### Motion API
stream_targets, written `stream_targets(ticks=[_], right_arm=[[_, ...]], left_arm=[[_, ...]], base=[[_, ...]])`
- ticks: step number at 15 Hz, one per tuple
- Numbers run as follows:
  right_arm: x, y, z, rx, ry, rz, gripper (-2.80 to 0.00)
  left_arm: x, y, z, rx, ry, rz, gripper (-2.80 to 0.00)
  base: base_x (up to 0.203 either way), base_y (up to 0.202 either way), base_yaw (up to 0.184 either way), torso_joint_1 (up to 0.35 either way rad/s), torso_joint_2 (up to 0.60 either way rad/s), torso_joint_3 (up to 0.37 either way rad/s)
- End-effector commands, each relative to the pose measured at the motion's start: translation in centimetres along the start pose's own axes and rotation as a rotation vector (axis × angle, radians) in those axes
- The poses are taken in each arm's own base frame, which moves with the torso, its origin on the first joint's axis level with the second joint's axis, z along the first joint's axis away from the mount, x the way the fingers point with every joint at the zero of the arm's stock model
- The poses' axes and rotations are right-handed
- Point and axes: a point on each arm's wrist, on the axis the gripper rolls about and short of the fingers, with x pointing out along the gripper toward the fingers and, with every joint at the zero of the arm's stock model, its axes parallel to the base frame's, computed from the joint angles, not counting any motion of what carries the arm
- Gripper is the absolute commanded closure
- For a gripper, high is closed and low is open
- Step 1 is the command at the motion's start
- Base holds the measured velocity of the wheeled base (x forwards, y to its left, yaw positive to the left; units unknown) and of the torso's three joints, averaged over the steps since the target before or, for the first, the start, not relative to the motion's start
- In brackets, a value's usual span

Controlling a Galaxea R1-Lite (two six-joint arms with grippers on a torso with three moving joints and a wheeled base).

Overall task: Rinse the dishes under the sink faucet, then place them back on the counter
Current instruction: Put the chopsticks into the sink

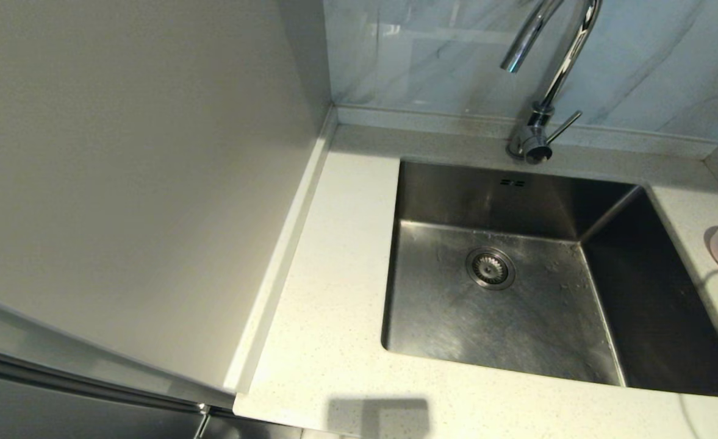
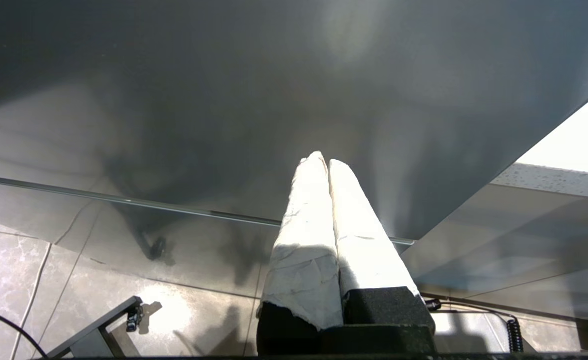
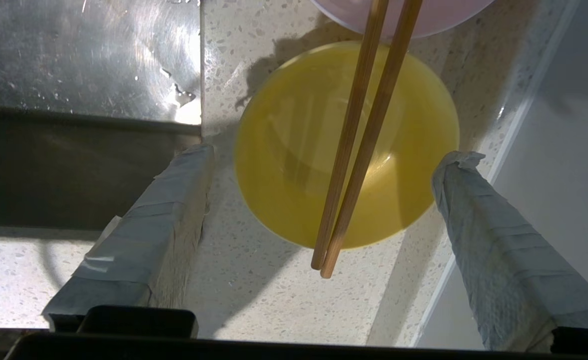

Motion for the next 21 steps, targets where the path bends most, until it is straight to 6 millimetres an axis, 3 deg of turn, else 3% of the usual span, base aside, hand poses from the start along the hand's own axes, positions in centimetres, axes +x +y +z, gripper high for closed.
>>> stream_targets(ticks=[1,7,21], right_arm=[[0.1,0.1,-0.2,-0.005,0.011,0.010,-2.80],[-0.1,0.7,-0.9,-0.024,0.030,0.016,-2.80],[2.3,0.3,-1.0,-0.020,0.089,0.047,-2.80]], left_arm=[[0.0,0.0,0.0,0.000,-0.004,0.001,0.00],[0.0,0.0,0.0,0.000,-0.004,0.001,0.00],[0.0,0.0,0.0,0.000,-0.004,0.001,0.00]], base=[[0.000,0.000,0.000,0.000,0.00,0.000],[0.000,0.000,0.000,0.000,0.00,0.000],[0.000,0.000,0.000,0.000,0.00,0.000]])
